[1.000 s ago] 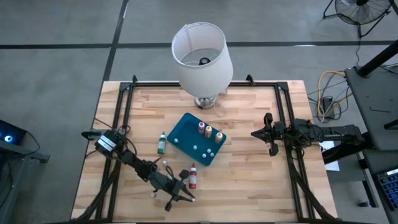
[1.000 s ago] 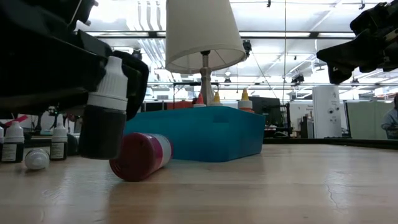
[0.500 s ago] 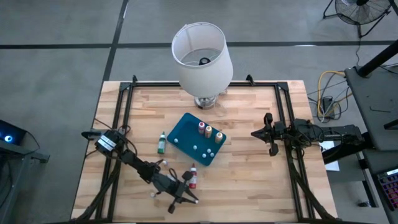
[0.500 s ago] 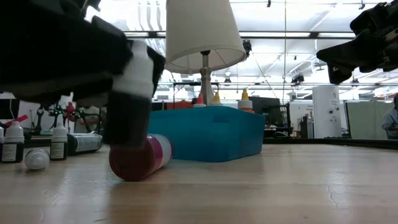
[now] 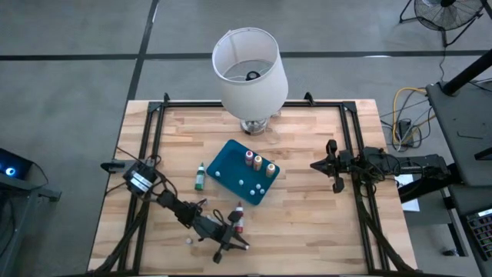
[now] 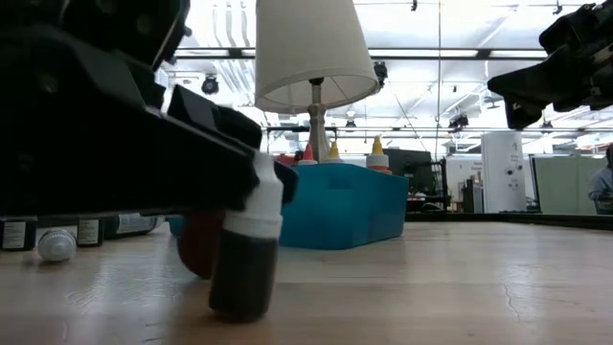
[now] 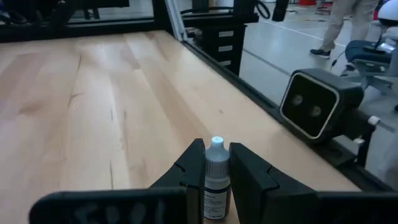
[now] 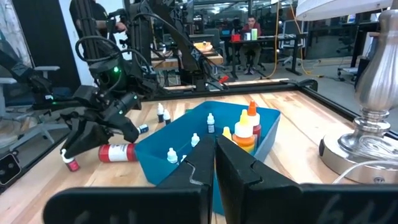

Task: Pick & Place food coloring
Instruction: Remove the small red food coloring bottle from the blue container, then put the small red food coloring bottle into the blue container

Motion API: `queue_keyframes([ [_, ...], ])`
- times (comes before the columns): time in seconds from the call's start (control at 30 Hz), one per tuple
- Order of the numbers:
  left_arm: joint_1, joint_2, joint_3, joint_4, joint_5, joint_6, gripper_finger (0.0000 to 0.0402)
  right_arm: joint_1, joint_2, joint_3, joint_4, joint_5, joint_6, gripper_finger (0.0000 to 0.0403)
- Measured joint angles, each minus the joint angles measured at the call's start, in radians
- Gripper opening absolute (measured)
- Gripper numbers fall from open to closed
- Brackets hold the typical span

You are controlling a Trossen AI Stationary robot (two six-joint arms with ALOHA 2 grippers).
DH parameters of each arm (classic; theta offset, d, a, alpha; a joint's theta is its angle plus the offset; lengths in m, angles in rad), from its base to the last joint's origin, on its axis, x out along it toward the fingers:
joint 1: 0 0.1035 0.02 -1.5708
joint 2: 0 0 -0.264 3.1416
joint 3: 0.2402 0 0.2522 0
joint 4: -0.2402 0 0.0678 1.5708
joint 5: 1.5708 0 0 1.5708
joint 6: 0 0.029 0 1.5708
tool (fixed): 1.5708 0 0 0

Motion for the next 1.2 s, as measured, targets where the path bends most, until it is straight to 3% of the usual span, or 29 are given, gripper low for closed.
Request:
queue_keyframes([
  [0.5,0.000,0.041,0.034,0.034,-0.010,-0.019,0.0032,0.000,0.000,0.000,0.000,0.000,0.000,0.0008],
  [0.87,0.000,0.040,0.032,0.035,-0.010,-0.051,0.0123,0.000,0.000,0.000,0.000,0.000,0.000,0.0008],
  [1.2,0.002,-0.033,0.002,-0.049,-0.013,-0.021,0.0130,0.000,0.000,0.000,0.000,0.000,0.000,0.0008],
])
